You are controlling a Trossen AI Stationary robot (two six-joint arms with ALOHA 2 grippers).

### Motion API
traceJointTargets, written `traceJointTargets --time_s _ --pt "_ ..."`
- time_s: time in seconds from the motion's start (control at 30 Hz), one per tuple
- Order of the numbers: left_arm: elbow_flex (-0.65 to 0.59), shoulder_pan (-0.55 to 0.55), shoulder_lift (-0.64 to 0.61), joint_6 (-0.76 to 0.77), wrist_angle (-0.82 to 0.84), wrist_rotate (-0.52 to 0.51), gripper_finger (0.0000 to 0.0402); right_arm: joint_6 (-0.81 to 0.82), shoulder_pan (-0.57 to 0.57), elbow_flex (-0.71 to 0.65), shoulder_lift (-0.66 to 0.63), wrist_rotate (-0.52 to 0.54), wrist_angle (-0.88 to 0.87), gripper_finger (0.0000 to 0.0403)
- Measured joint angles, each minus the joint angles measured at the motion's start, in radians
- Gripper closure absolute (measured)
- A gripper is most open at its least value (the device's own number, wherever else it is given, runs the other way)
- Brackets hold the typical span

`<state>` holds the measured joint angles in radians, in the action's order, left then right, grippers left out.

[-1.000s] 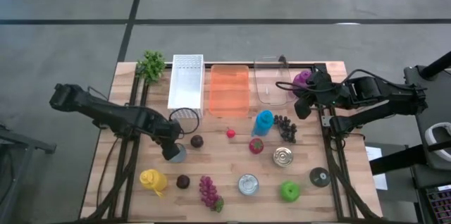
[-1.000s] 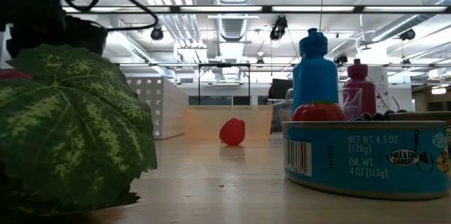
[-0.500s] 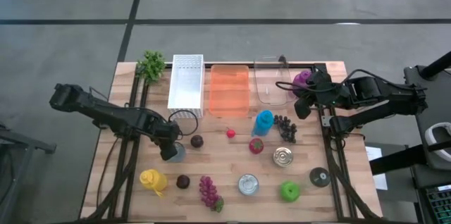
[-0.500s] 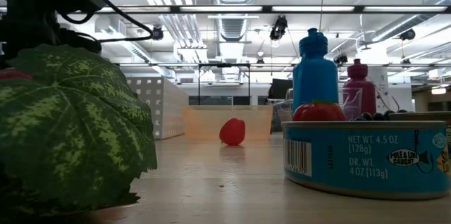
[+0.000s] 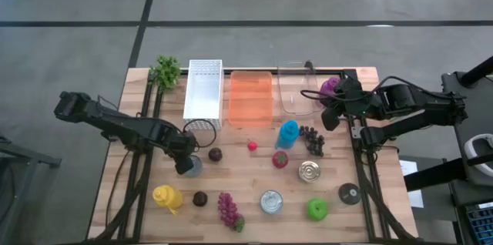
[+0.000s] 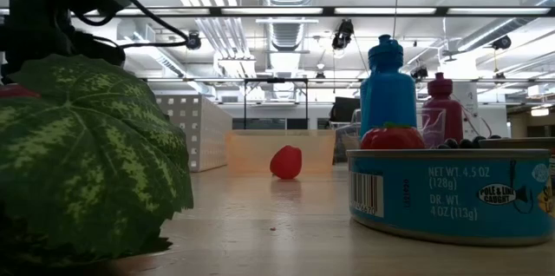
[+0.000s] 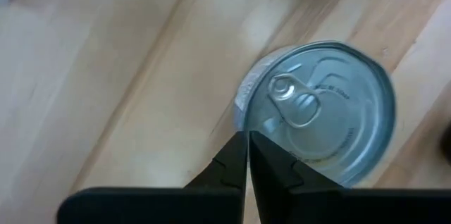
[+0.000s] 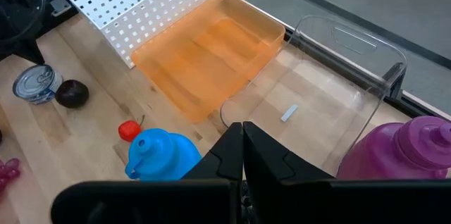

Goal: Pick & Place Food Item
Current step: Put the left blue tuna can into the white bin

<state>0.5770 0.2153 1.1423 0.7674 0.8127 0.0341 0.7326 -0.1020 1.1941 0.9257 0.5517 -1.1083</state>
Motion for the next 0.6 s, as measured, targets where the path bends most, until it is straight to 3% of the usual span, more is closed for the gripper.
traceJointTargets --time_s 0.6 --pt "-0.026 0.000 0.000 -0.001 -0.031 -0.008 0.0378 0.015 0.000 -0.013 0.012 -0.001 0.021 0.0394"
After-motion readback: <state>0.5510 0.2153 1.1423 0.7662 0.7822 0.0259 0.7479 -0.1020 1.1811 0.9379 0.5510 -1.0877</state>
